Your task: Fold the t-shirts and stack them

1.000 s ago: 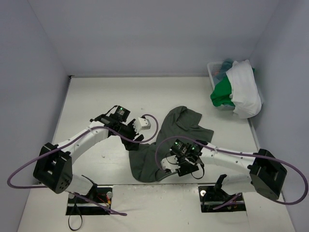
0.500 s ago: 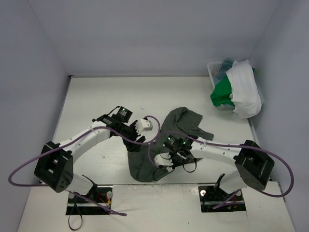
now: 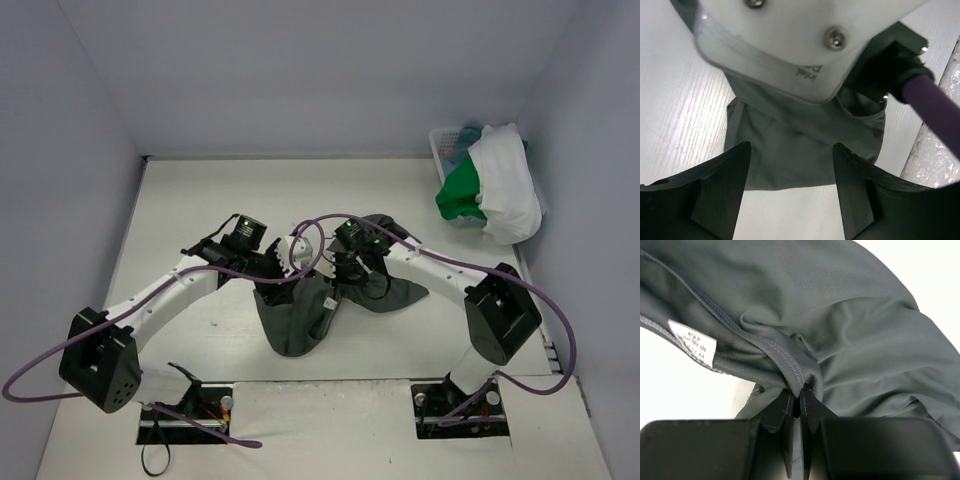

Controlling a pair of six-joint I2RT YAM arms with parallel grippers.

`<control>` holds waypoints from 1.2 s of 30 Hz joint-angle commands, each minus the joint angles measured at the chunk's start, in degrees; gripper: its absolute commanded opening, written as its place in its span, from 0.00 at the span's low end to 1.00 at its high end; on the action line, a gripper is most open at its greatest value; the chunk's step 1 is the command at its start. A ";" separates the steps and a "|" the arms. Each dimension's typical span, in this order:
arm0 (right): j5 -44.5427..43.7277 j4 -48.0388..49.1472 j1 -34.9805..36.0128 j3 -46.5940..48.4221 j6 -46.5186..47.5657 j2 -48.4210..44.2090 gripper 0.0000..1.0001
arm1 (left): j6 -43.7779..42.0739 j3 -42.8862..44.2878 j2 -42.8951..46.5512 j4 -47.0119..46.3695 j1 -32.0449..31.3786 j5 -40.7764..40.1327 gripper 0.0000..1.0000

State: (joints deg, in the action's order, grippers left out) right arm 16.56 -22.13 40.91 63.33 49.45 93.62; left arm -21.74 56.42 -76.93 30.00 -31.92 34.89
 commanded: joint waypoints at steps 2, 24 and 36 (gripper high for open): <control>1.03 1.92 -1.44 1.89 -5.51 -0.90 0.00 | 0.20 -3.07 1.08 -2.30 -3.67 3.51 0.61; 5.50 0.24 -22.18 -4.54 1.44 -4.95 0.00 | 10.15 -6.50 -4.38 -20.42 4.16 8.10 0.61; 10.34 0.51 -25.35 2.93 -2.87 5.42 0.00 | 2.76 -7.21 -3.58 -18.49 -8.41 -2.01 0.62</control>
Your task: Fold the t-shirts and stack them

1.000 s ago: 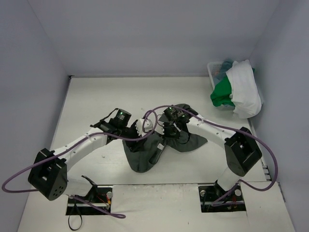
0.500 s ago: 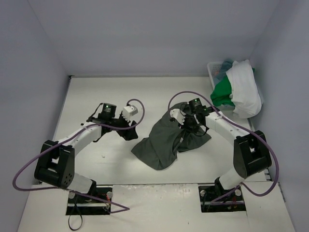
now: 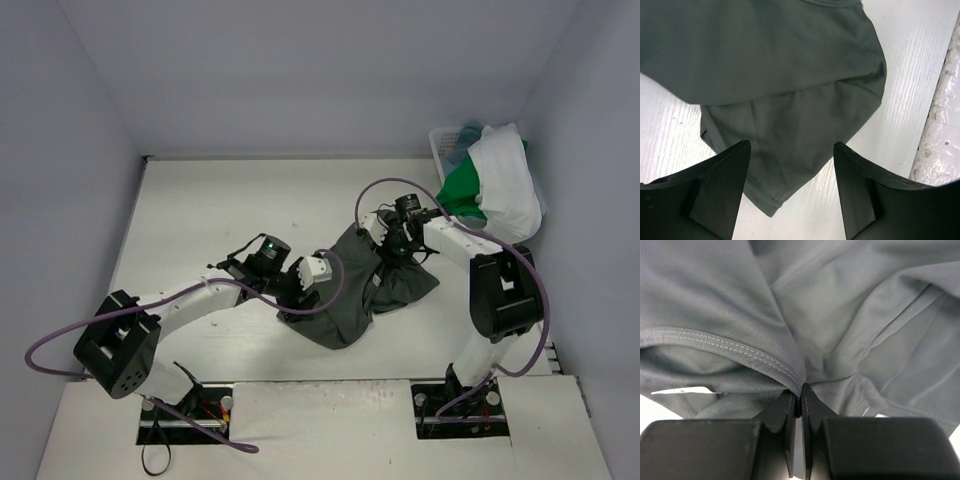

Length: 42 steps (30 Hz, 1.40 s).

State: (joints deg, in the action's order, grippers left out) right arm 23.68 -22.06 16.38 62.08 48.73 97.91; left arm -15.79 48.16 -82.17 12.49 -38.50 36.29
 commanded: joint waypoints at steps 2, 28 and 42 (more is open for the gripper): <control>3.30 0.36 -1.09 6.02 -2.85 2.46 0.00 | -4.24 1.84 0.17 -0.98 -4.55 -6.57 0.63; 4.27 -1.58 -2.41 7.61 -6.19 1.76 0.00 | -15.41 17.23 -20.40 8.24 -22.58 -21.61 0.00; 5.59 -3.25 -3.11 10.68 -10.05 -10.53 0.00 | -17.96 26.62 -0.90 15.45 -2.55 -22.14 0.00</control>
State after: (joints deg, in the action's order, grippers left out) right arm 27.51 -23.90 13.10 69.12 40.84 94.04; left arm -31.59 70.54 -89.47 25.71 -41.54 14.26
